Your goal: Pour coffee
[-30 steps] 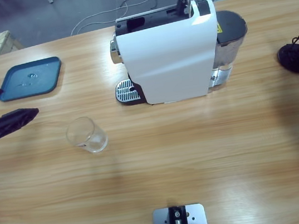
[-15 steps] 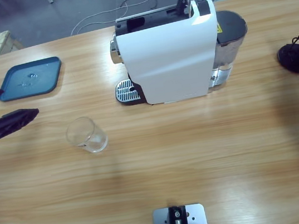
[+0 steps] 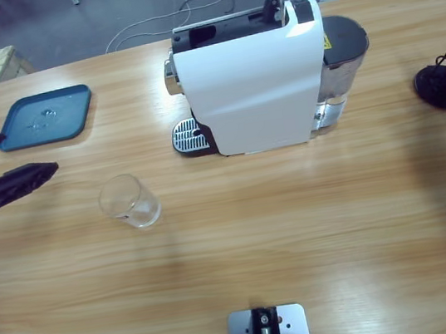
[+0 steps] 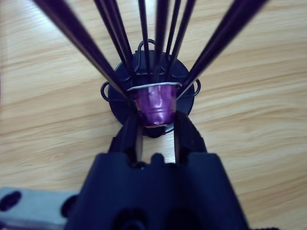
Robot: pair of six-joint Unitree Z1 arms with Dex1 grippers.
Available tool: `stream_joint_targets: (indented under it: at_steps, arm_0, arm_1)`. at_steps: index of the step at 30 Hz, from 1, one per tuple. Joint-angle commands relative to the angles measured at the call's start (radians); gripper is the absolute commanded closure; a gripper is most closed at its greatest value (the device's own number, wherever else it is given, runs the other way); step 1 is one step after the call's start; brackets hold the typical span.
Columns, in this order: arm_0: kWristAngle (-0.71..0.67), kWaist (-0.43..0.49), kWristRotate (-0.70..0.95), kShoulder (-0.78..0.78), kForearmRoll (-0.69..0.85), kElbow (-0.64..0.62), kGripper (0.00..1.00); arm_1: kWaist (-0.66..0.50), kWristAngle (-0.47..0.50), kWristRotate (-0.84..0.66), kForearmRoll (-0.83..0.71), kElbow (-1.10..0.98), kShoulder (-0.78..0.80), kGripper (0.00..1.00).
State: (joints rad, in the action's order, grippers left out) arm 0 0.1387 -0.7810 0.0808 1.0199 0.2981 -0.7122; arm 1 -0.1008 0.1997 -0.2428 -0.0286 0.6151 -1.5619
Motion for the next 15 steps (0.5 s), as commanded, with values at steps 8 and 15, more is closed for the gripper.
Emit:
stream_joint_targets:
  at_steps: [8, 15]
  arm_0:
    - [-0.013, -0.017, -0.006, 0.009, 0.016, 0.043, 0.009]
    - [-0.013, -0.023, -0.006, 0.008, 0.016, 0.043, 0.009]
  arm_1:
    - [0.01, -0.009, 0.023, -0.013, 0.01, 0.033, 1.0]
    - [0.01, -0.006, 0.026, 0.008, 0.025, 0.142, 1.0]
